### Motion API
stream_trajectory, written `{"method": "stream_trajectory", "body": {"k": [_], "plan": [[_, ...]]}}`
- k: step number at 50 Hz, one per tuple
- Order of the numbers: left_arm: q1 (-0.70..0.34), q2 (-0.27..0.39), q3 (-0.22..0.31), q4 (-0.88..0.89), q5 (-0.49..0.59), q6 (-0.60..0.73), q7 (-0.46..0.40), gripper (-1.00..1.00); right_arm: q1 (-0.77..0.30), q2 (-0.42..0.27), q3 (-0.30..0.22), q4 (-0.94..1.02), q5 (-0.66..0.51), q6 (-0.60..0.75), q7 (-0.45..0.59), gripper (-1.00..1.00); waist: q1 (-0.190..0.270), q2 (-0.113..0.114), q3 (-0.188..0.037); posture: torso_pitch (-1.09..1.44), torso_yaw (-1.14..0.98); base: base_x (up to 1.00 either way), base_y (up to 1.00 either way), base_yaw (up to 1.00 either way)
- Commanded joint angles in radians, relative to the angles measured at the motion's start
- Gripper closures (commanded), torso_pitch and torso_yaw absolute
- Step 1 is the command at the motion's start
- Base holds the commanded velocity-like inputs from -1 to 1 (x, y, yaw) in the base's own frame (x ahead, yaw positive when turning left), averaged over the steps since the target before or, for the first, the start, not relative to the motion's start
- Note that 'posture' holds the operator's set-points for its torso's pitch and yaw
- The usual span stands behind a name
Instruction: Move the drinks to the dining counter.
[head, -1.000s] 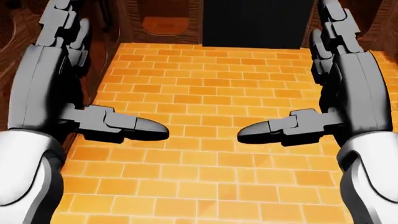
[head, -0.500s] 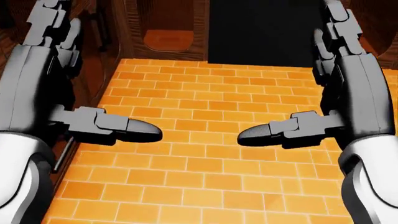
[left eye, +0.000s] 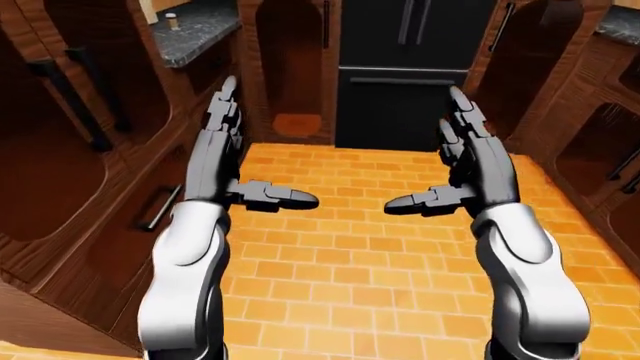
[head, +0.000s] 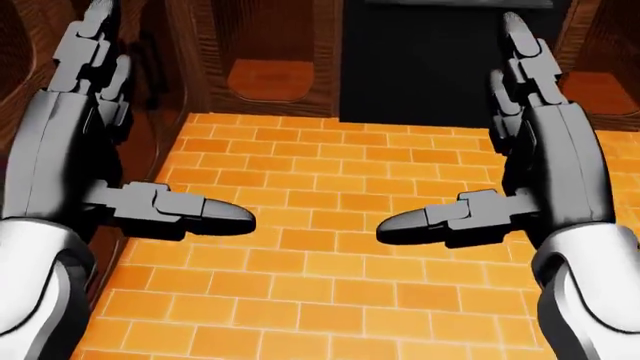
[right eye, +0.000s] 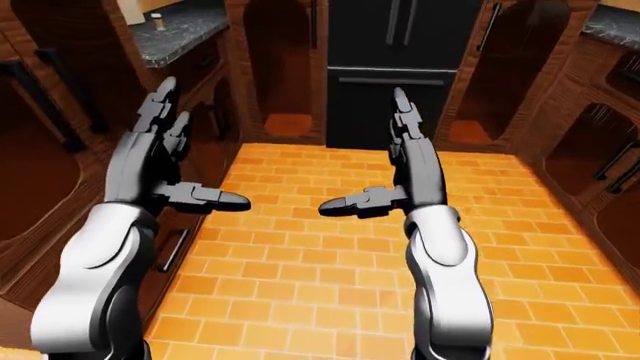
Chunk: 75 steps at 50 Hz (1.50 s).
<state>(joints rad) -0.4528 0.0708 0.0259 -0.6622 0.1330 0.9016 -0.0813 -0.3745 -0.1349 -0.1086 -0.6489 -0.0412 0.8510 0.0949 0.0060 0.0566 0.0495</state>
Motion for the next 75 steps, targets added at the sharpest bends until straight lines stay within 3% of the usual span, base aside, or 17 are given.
{"method": "stream_trajectory", "body": {"k": [1, 7, 10, 12, 18, 22, 26, 35, 39, 41, 49, 53, 56, 64, 67, 70, 75], "plan": [[-0.033, 0.000, -0.008, -0.046, -0.005, -0.052, -0.001, -1.00, -0.031, -0.007, -0.027, -0.056, 0.013, -0.038, -0.010, -1.00, -0.003, 0.003, -0.028, 0.00, 0.00, 0.40, -0.20, 0.00], [-0.028, -0.003, -0.012, -0.046, -0.004, -0.055, 0.000, -1.00, -0.022, -0.011, -0.033, -0.048, 0.049, -0.055, -0.022, -1.00, 0.004, -0.043, -0.028, 0.00, 0.00, 0.19, -0.04, -0.55], [-0.027, -0.003, -0.010, -0.046, -0.004, -0.055, 0.000, -1.00, -0.022, -0.014, -0.034, -0.047, 0.054, -0.057, -0.025, -1.00, -0.020, -0.140, -0.068, 0.00, 0.00, 0.12, 0.00, -0.94], [-0.021, -0.004, -0.012, -0.042, -0.005, -0.064, 0.000, -1.00, -0.018, -0.023, -0.018, -0.046, 0.042, -0.063, -0.023, -1.00, 0.003, -0.108, 0.000, 0.00, 0.00, 0.05, -0.05, -0.30], [-0.029, -0.004, -0.010, -0.041, -0.008, -0.059, -0.001, -1.00, -0.029, -0.028, -0.010, -0.044, 0.000, -0.045, -0.005, -1.00, -0.011, -0.099, -0.026, 0.00, 0.00, 0.03, 0.00, 0.00], [-0.033, -0.002, -0.014, -0.046, -0.005, -0.051, 0.000, -1.00, -0.030, -0.026, -0.012, -0.050, -0.010, -0.046, 0.005, -1.00, -0.018, -0.042, 0.002, 0.00, 0.00, 0.50, 0.00, 0.00], [-0.036, -0.003, -0.016, -0.046, -0.003, -0.048, -0.001, -1.00, -0.031, -0.024, -0.017, -0.047, -0.012, -0.051, 0.009, -1.00, -0.017, 0.038, -0.027, 0.00, 0.00, 0.64, 0.00, 0.00], [-0.028, -0.005, -0.014, -0.039, -0.002, -0.062, -0.002, -1.00, -0.027, -0.013, -0.018, -0.037, -0.008, -0.068, 0.008, -1.00, 0.014, -0.019, -0.031, 0.00, 0.00, 0.64, 0.00, 0.00], [-0.025, -0.004, -0.012, -0.044, -0.003, -0.060, -0.003, -1.00, -0.025, -0.012, -0.018, -0.045, 0.005, -0.065, 0.004, -1.00, 0.016, -0.112, -0.055, 0.00, 0.00, 0.64, 0.00, 0.00], [-0.024, -0.004, -0.011, -0.046, -0.003, -0.059, -0.003, -1.00, -0.023, -0.013, -0.019, -0.047, 0.007, -0.066, 0.004, -1.00, 0.014, -0.100, 0.013, 0.00, 0.00, 0.65, 0.00, 0.00], [-0.021, -0.005, -0.014, -0.048, -0.002, -0.059, -0.001, -1.00, -0.019, -0.013, -0.016, -0.052, 0.010, -0.065, 0.001, -1.00, -0.027, -0.082, -0.018, 0.00, 0.00, 0.64, 0.00, 0.00], [-0.019, -0.004, -0.010, -0.046, -0.004, -0.064, -0.002, -1.00, -0.021, -0.013, -0.015, -0.055, 0.010, -0.060, 0.000, -1.00, -0.013, 0.004, -0.054, 0.00, 0.00, 0.50, 0.00, 0.00], [-0.019, -0.004, -0.011, -0.048, -0.004, -0.062, -0.002, -1.00, -0.023, -0.014, -0.015, -0.063, 0.011, -0.053, 0.000, -1.00, -0.003, 0.006, -0.011, 0.00, 0.00, 0.42, 0.00, 0.00], [-0.021, -0.003, -0.010, -0.045, -0.003, -0.063, -0.002, -1.00, -0.022, -0.015, -0.014, -0.059, 0.010, -0.058, 0.001, -1.00, 0.022, -0.045, -0.031, 0.00, 0.00, 0.39, 0.00, 0.00], [-0.025, -0.003, -0.011, -0.049, -0.002, -0.058, -0.002, -1.00, -0.024, -0.016, -0.016, -0.060, 0.009, -0.056, 0.002, -1.00, 0.014, -0.113, -0.050, 0.00, 0.00, 0.34, 0.00, 0.00], [-0.031, -0.002, -0.011, -0.056, -0.001, -0.047, -0.002, -1.00, -0.029, -0.018, -0.017, -0.067, 0.010, -0.045, 0.002, -1.00, 0.008, -0.123, -0.014, 0.00, 0.00, 0.32, 0.00, 0.00], [-0.031, -0.002, -0.014, -0.058, 0.000, -0.046, -0.002, -1.00, -0.029, -0.019, -0.018, -0.067, 0.011, -0.044, 0.003, -1.00, -0.008, -0.095, -0.028, 0.00, 0.00, 0.31, 0.00, 0.00]]}}
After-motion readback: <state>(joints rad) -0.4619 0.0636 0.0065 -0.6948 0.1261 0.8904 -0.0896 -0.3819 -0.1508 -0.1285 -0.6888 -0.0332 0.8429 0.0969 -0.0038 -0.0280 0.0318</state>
